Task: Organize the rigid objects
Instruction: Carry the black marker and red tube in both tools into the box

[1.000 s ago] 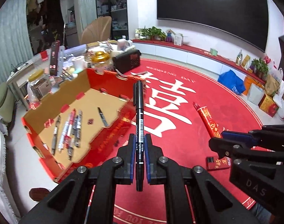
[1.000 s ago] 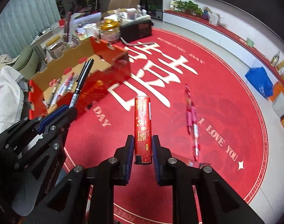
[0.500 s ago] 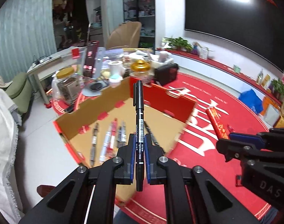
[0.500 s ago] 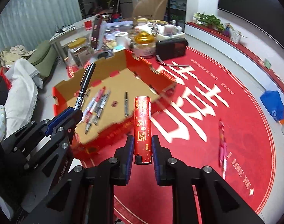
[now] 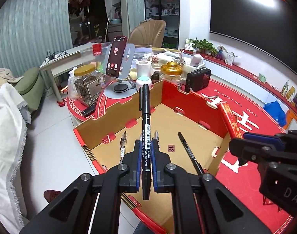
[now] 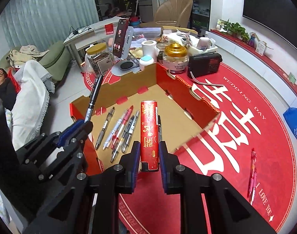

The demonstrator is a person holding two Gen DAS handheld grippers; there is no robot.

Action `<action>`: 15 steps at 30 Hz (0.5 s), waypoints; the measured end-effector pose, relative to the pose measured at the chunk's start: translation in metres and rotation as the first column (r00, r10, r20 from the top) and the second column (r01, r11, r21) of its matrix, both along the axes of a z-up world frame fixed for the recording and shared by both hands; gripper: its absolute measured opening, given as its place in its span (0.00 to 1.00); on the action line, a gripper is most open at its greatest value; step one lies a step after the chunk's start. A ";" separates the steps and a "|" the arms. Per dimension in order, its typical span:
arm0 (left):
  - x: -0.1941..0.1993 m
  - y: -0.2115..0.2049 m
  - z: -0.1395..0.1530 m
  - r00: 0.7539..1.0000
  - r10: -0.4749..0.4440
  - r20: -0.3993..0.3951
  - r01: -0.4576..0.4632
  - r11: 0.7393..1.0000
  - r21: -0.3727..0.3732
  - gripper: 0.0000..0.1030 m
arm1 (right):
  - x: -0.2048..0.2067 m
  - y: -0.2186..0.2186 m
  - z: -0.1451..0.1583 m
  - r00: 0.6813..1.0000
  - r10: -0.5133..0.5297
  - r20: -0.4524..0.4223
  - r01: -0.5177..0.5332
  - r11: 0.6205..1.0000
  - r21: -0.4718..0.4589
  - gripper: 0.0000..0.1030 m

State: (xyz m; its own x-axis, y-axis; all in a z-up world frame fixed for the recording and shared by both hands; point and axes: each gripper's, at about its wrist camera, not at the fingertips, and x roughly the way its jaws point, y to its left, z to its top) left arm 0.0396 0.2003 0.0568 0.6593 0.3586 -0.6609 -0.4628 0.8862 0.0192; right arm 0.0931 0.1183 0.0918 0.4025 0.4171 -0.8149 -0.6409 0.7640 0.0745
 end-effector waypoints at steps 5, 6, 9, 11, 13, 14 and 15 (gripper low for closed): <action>0.004 0.002 -0.007 1.000 0.005 -0.014 -0.005 1.000 -0.010 0.09 | 0.005 0.009 -0.008 1.000 0.004 -0.018 -0.004 1.000 -0.003 0.20; 0.005 0.003 -0.009 1.000 0.006 -0.017 -0.006 1.000 -0.011 0.09 | 0.005 0.010 -0.011 1.000 0.005 -0.020 -0.005 1.000 -0.006 0.20; 0.007 0.004 -0.011 1.000 0.008 -0.019 -0.009 1.000 -0.023 0.09 | 0.008 0.012 -0.015 1.000 0.001 -0.026 -0.002 1.000 -0.015 0.20; 0.008 0.004 -0.014 1.000 0.008 -0.022 -0.008 1.000 -0.029 0.09 | 0.010 0.014 -0.018 1.000 -0.001 -0.028 0.000 1.000 -0.024 0.20; 0.011 0.005 -0.017 1.000 0.008 -0.027 -0.009 0.999 -0.031 0.09 | 0.013 0.015 -0.020 1.000 -0.004 -0.029 0.003 1.000 -0.028 0.20; 0.013 0.006 -0.018 1.000 0.009 -0.030 -0.009 1.000 -0.029 0.09 | 0.015 0.016 -0.021 1.000 -0.009 -0.029 0.008 0.999 -0.031 0.20; 0.014 0.007 -0.019 0.999 0.008 -0.035 -0.009 1.000 -0.028 0.09 | 0.016 0.017 -0.023 1.000 -0.011 -0.029 0.010 0.999 -0.034 0.20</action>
State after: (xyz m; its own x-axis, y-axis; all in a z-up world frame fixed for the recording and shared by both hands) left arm 0.0532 0.2075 0.0376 0.6328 0.3448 -0.6933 -0.4697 0.8828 0.0104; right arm 0.1093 0.1350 0.0693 0.3822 0.3852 -0.8400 -0.6307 0.7731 0.0675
